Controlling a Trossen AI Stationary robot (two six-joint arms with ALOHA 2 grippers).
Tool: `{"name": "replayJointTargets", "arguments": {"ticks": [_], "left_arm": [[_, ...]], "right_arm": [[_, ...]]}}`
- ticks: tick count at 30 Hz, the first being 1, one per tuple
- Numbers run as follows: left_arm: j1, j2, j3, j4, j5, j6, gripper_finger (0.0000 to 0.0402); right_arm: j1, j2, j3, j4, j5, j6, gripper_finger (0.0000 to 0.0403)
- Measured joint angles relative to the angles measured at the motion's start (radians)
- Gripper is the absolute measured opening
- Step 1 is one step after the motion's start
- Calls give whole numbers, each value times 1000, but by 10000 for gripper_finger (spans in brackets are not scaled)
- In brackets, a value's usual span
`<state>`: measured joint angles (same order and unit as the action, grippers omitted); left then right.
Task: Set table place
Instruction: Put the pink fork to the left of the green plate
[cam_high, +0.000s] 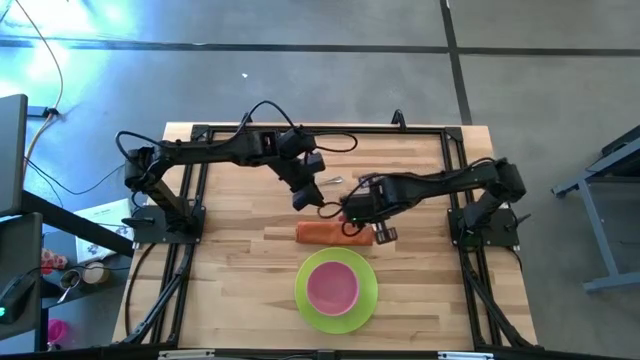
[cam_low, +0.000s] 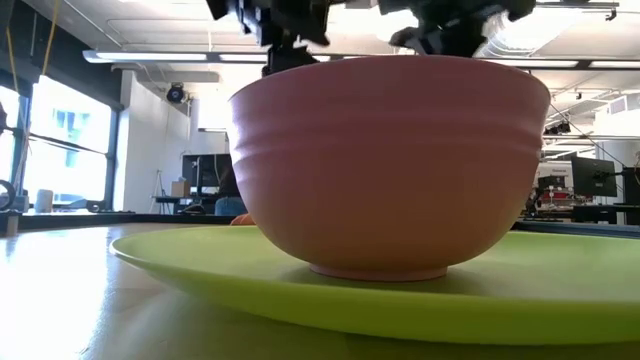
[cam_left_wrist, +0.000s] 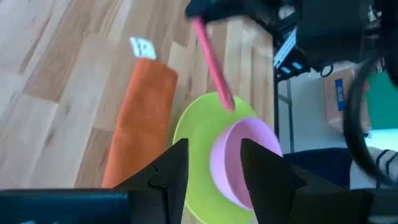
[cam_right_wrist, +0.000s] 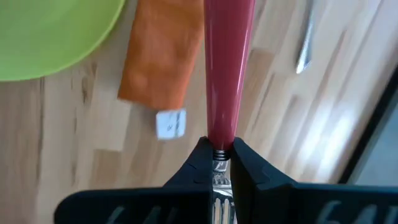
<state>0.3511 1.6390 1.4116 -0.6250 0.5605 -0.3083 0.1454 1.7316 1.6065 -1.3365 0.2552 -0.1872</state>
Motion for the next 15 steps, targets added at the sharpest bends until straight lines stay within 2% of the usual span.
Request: {"name": "replayJointTargets", "arguments": {"ticks": [5,10,15], "left_arm": [[2,3,58,-17,24,-8,136],[2,3,69,-128,26,-6,136],[-6,13,69,-145,27,4,136]], "right_arm": [[9,89,161,-57,75,-107,1],[6,183,329,-144,218,-236,1],[7,256,436,-145,238,-322,1]]}}
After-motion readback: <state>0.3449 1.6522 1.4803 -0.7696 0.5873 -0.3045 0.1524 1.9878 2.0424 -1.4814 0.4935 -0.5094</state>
